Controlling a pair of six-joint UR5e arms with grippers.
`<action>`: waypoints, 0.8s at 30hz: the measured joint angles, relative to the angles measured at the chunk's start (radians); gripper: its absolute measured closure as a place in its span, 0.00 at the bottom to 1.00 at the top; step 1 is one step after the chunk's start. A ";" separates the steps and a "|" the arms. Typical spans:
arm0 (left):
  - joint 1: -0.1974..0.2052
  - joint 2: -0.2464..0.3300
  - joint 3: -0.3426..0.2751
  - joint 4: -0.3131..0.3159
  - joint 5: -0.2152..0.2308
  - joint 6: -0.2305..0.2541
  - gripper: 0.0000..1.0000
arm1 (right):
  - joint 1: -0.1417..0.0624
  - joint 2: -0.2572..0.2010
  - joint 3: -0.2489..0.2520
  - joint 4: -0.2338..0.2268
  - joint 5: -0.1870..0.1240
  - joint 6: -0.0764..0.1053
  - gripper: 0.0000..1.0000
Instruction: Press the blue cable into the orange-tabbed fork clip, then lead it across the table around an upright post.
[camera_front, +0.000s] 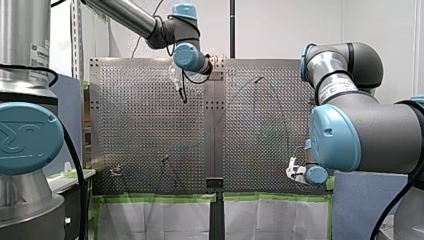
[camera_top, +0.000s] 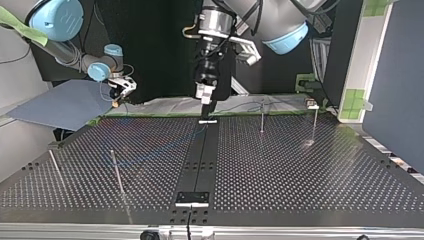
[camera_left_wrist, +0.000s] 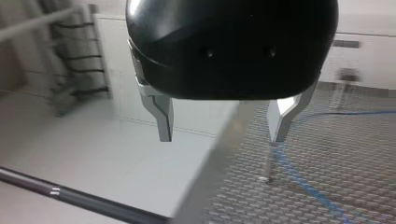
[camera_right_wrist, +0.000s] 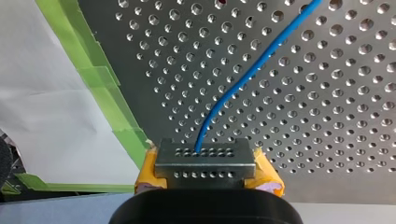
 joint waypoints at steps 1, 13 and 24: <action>-0.001 -0.003 -0.008 0.001 0.000 0.001 0.00 | 0.000 0.000 0.000 0.000 0.000 0.000 1.00; -0.002 -0.009 -0.114 0.003 -0.001 0.000 0.00 | 0.000 -0.004 0.000 0.000 0.000 0.000 1.00; 0.003 -0.009 -0.215 0.072 0.009 -0.001 0.00 | 0.000 -0.007 0.000 0.002 0.000 -0.001 1.00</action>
